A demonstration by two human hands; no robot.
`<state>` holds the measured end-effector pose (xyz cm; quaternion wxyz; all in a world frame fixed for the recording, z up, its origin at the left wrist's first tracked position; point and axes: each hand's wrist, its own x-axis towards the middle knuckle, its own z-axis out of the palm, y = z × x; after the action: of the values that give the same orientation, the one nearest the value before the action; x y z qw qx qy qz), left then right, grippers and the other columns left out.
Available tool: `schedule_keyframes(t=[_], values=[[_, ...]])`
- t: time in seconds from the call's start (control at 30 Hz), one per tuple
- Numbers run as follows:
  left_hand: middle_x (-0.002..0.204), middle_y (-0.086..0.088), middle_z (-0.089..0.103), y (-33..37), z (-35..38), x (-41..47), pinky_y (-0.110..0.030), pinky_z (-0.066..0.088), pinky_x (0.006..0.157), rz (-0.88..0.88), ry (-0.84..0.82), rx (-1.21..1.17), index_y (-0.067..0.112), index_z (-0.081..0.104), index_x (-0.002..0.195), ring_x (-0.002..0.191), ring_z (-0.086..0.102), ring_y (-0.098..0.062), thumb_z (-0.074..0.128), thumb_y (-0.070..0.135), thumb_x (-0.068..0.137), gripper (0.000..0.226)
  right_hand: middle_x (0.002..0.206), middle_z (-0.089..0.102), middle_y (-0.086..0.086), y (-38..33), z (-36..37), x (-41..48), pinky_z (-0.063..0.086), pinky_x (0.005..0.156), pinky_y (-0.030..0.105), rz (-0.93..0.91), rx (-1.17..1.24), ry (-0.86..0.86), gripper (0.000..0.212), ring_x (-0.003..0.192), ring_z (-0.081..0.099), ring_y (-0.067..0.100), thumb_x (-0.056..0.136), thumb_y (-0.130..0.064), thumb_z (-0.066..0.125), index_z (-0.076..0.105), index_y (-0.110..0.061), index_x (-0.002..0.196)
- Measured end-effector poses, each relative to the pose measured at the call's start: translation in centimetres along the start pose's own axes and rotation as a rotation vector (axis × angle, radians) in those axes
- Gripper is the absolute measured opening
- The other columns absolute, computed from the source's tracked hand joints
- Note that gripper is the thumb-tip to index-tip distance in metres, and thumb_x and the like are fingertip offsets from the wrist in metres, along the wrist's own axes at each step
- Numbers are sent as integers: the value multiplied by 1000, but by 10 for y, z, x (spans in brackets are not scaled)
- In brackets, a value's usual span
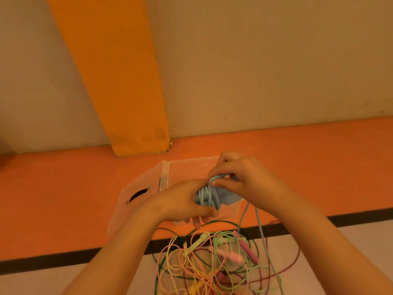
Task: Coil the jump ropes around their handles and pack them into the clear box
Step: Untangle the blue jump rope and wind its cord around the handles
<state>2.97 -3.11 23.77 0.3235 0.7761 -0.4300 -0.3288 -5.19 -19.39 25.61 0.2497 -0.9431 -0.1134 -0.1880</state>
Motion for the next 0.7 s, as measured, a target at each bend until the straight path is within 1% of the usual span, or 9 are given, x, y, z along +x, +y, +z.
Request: schedule_keyframes(t=[0.1,0.17,0.2,0.27,0.3,0.4,0.47,0.57,0.7], values=[[69,4,66,2,0,-2,-27,48,52,-6,82,146,34,55,93,52,60,-12,74,28,82,22,86,58,-17,3,4,2,48,77,39,59,90,-32,23,82,58,3,77,-35,61,75,-22,90],[73,6,68,6,6,-3,-23,45,52,-10,151,240,31,62,95,52,56,-5,73,44,79,23,88,68,-10,2,4,2,48,80,32,77,136,-37,19,84,62,3,77,-32,64,75,-20,87],[75,4,70,7,9,-5,-23,44,53,-8,148,214,27,65,95,54,57,-5,71,48,80,26,88,70,-9,2,4,1,48,79,25,83,146,-47,14,82,62,-1,79,-28,67,75,-19,86],[72,4,71,9,13,-7,-23,43,52,14,115,123,20,67,90,53,56,-6,69,43,84,24,86,73,-7,1,2,-1,44,73,11,94,155,-80,6,78,60,-8,80,-17,72,76,-16,85],[67,6,69,9,14,-9,-20,42,50,25,106,97,20,67,87,51,55,-5,69,39,85,19,85,73,-7,1,0,-3,43,70,9,113,184,-98,6,76,60,-8,80,-12,72,76,-15,84],[51,17,59,7,14,-14,-10,35,43,68,87,13,19,64,89,43,49,5,68,23,87,6,72,70,-10,9,-6,-5,44,63,13,208,374,-131,4,68,59,-2,76,-8,75,74,-11,77],[52,12,60,3,14,-18,-14,35,39,95,47,-112,11,64,96,43,49,-2,69,18,87,12,70,68,-7,17,-12,-7,42,61,15,283,503,-139,4,66,56,4,76,-9,73,72,-12,74],[54,2,59,-4,7,-22,-18,33,34,156,42,-329,17,62,88,41,46,-12,72,24,80,15,75,64,11,30,-18,-14,45,60,20,386,695,-156,11,69,54,16,80,-7,66,71,-14,74],[51,-3,54,-16,-4,-16,-17,32,33,244,178,-540,7,57,86,34,41,-9,64,26,74,24,55,55,-2,33,-7,-13,34,50,23,399,742,-165,16,49,43,11,88,-23,63,68,-13,76]])
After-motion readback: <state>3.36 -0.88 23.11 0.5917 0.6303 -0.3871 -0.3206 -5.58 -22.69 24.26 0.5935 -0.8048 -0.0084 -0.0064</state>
